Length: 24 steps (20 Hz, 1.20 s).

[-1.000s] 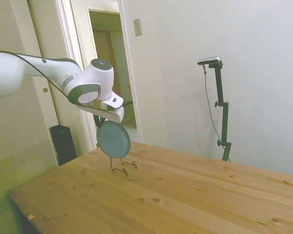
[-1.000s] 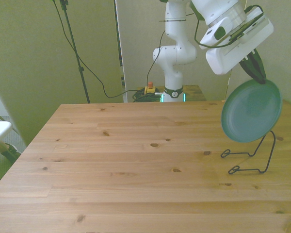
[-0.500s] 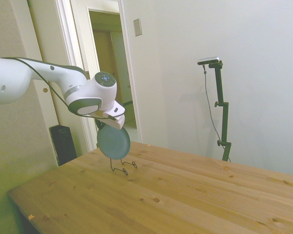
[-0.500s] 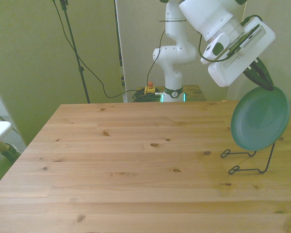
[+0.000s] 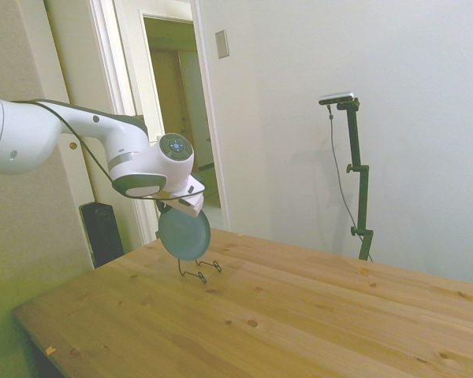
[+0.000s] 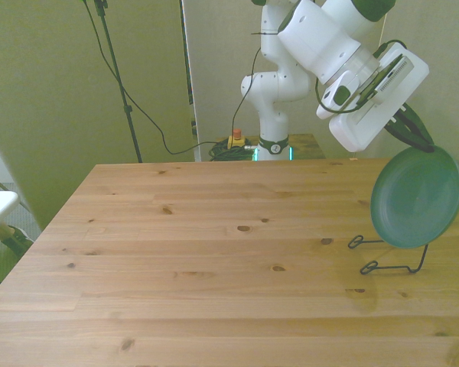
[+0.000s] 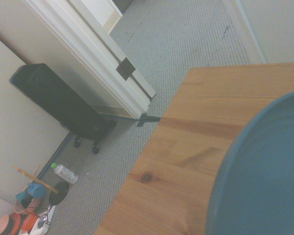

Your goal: Load the plate

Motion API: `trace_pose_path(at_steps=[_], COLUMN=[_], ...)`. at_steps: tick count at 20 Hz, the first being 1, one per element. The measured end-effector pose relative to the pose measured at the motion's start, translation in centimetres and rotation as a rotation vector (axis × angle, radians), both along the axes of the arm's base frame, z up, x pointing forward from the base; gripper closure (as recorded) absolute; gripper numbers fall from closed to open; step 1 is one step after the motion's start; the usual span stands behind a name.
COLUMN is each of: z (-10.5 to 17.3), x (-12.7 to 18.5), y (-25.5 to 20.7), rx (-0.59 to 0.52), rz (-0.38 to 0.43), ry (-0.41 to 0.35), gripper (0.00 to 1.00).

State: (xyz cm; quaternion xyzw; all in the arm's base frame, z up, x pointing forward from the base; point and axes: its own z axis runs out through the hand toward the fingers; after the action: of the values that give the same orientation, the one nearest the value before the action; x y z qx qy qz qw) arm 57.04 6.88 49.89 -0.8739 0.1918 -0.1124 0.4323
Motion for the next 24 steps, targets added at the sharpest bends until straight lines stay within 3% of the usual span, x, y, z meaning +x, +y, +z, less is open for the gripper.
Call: trace_pose_path(at_steps=[24], z=[-3.7], x=[2.0], y=[0.7], rx=[0.008], rz=[0.075], ry=[-0.038], gripper=[1.00])
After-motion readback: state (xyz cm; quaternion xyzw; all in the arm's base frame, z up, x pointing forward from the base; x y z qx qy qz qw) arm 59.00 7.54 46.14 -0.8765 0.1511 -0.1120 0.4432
